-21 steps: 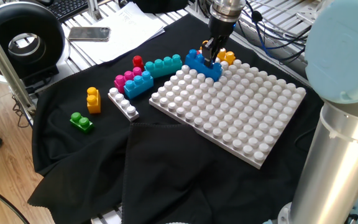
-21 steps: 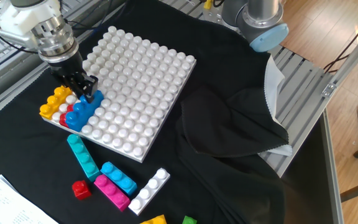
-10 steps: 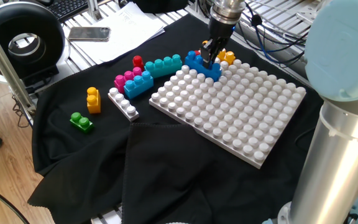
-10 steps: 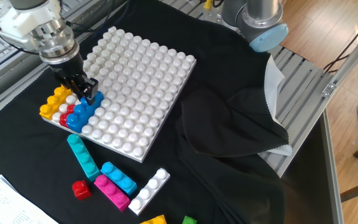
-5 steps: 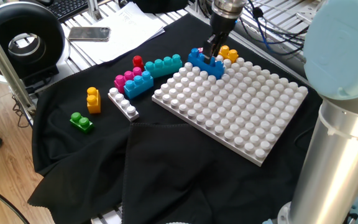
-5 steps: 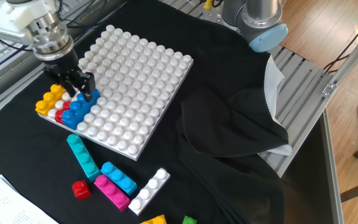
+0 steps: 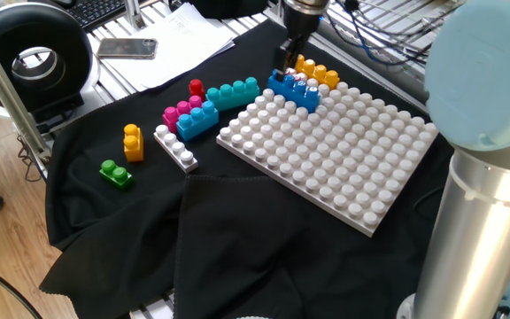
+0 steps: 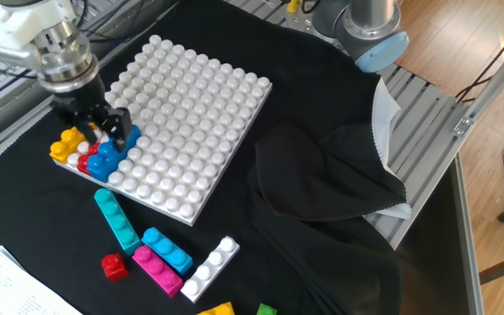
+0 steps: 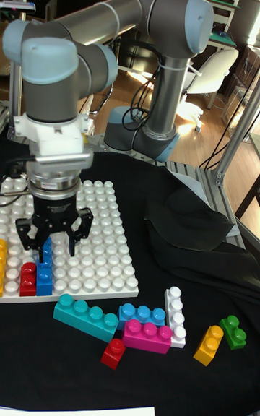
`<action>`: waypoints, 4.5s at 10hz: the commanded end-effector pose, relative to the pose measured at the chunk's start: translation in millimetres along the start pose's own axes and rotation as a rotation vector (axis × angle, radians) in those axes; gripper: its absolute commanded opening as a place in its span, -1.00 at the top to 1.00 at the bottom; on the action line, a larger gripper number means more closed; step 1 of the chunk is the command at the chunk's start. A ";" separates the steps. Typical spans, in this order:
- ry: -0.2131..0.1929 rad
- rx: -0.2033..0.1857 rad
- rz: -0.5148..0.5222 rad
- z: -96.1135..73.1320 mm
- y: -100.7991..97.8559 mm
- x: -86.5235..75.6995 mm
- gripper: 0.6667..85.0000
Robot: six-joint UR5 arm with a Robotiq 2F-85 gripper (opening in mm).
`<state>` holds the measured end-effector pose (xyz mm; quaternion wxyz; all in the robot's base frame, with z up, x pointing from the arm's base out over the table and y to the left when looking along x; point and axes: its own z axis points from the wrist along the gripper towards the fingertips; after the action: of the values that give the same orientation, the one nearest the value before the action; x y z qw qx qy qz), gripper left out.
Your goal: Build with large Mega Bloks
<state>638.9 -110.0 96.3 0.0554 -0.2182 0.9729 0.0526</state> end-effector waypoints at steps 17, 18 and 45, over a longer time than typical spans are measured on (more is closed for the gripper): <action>-0.060 0.078 -0.800 68.2 6.1 -78.8 -0.33; -0.069 0.074 -0.799 71.4 6.9 -81.4 -0.33; 0.005 0.025 0.294 11.8 57.8 -6.1 0.98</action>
<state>641.4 -64.5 95.6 0.0567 -0.1392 0.9876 0.0461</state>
